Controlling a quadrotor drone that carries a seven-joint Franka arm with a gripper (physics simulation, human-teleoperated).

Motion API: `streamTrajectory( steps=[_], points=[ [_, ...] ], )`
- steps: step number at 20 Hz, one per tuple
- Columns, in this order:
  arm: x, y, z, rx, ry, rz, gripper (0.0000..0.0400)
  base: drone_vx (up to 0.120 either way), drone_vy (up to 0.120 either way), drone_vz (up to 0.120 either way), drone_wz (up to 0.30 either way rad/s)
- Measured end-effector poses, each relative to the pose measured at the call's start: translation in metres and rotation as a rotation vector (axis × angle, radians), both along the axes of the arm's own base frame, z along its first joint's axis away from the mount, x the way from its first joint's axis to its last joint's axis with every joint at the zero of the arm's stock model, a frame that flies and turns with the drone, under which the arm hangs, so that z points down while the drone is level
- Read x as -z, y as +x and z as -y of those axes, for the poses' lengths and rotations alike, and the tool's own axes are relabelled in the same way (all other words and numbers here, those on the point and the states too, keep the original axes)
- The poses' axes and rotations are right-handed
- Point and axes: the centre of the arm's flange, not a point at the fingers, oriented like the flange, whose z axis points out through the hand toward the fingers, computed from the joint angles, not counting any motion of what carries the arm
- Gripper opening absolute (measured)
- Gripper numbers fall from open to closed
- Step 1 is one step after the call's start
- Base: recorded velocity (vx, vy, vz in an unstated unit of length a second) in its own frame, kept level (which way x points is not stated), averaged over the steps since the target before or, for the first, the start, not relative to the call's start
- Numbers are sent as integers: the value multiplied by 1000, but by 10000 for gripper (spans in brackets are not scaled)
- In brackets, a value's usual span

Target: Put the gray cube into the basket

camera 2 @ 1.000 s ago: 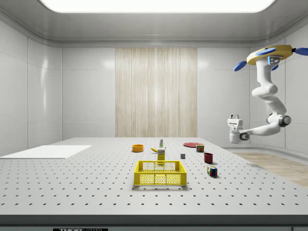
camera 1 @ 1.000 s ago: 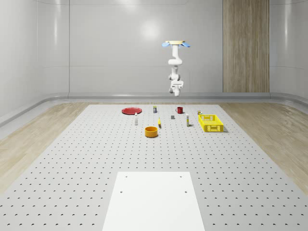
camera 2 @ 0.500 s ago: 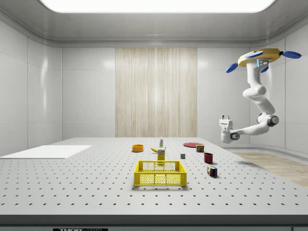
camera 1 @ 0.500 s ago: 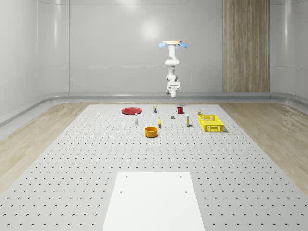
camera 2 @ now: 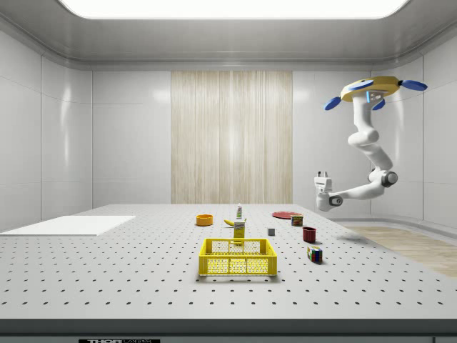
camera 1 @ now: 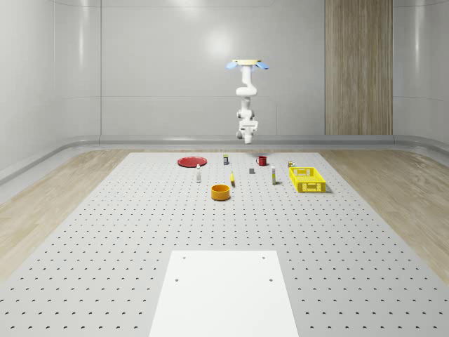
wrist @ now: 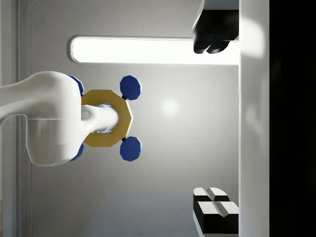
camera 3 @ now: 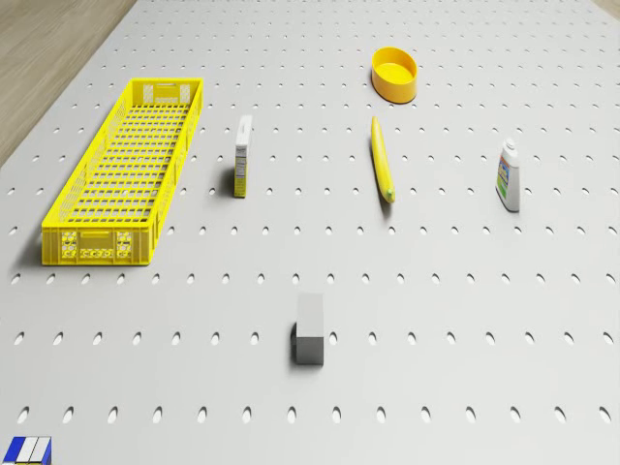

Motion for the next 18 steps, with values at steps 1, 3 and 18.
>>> streamTrajectory(
  steps=[1, 3, 18],
  points=[
    [0, 0, 0, 0, 0, 1, 400, 120, -120, 0, 0],
    [0, 0, 0, 0, -1, 2, 400, 80, -60, 0, 0],
    [0, -1, -4, 1, -45, 14, 400, 120, 0, 0, 0]
  ],
)
